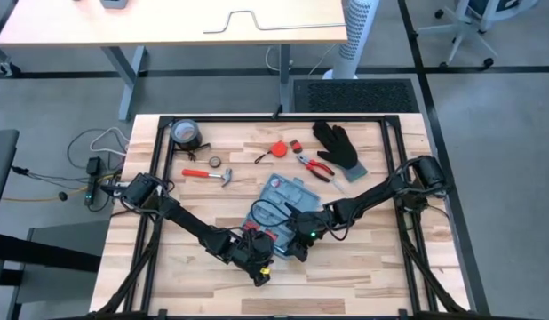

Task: Prefit tool cases
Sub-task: Remove the orange nut driver from the gray toolbox

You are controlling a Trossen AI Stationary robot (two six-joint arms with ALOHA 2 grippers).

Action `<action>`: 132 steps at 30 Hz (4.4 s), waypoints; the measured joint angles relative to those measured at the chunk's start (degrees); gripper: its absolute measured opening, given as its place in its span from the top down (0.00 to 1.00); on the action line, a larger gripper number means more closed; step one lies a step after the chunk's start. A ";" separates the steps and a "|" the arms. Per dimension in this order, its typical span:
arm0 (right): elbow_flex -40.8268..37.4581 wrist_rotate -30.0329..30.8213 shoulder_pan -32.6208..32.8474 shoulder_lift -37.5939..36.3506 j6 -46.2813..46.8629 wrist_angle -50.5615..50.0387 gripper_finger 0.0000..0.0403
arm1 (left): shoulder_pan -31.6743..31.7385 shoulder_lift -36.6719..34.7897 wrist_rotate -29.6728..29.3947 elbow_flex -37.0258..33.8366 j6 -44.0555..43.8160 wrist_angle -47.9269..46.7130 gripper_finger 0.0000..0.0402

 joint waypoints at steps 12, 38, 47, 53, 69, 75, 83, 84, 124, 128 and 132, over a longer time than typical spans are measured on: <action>2.58 -0.67 -0.71 1.41 0.42 0.71 0.55 | 1.06 0.06 0.25 -0.07 3.07 0.75 0.79; 4.15 -0.08 -1.80 5.23 8.80 8.20 0.55 | 1.84 0.11 0.42 -0.09 5.31 2.26 0.79; 4.17 -0.38 -1.72 5.15 8.80 7.40 0.55 | 2.04 0.40 0.64 1.09 8.63 3.72 0.79; 4.17 -0.46 -1.68 5.13 9.22 7.38 0.59 | 2.25 0.48 1.03 3.46 11.67 3.40 0.79; 4.22 -1.81 -1.72 5.10 9.45 8.80 0.94 | 2.36 0.20 0.72 4.61 12.89 -0.15 0.79; 4.26 -2.73 -1.73 4.55 9.81 10.07 1.00 | 1.61 -0.88 0.87 4.63 11.97 -0.85 0.79; 4.31 -3.02 -1.94 2.92 8.81 10.54 1.00 | -0.51 -6.66 -5.03 4.68 11.94 -8.94 0.79; 4.31 -3.29 -1.97 2.92 8.81 10.65 1.00 | -0.70 -7.32 -5.87 4.67 11.94 -10.06 0.79; -7.10 21.17 -14.07 -22.99 5.46 -18.34 0.86 | 13.02 -29.68 -4.70 -16.34 24.78 -13.86 0.79; -2.54 21.42 -12.07 -16.10 6.19 -16.15 0.94 | 16.42 -29.46 0.32 -18.64 31.45 -13.68 0.79; 6.73 22.48 -11.05 -7.76 4.37 -22.95 0.98 | 18.68 -29.29 2.78 -19.89 37.21 -12.55 0.79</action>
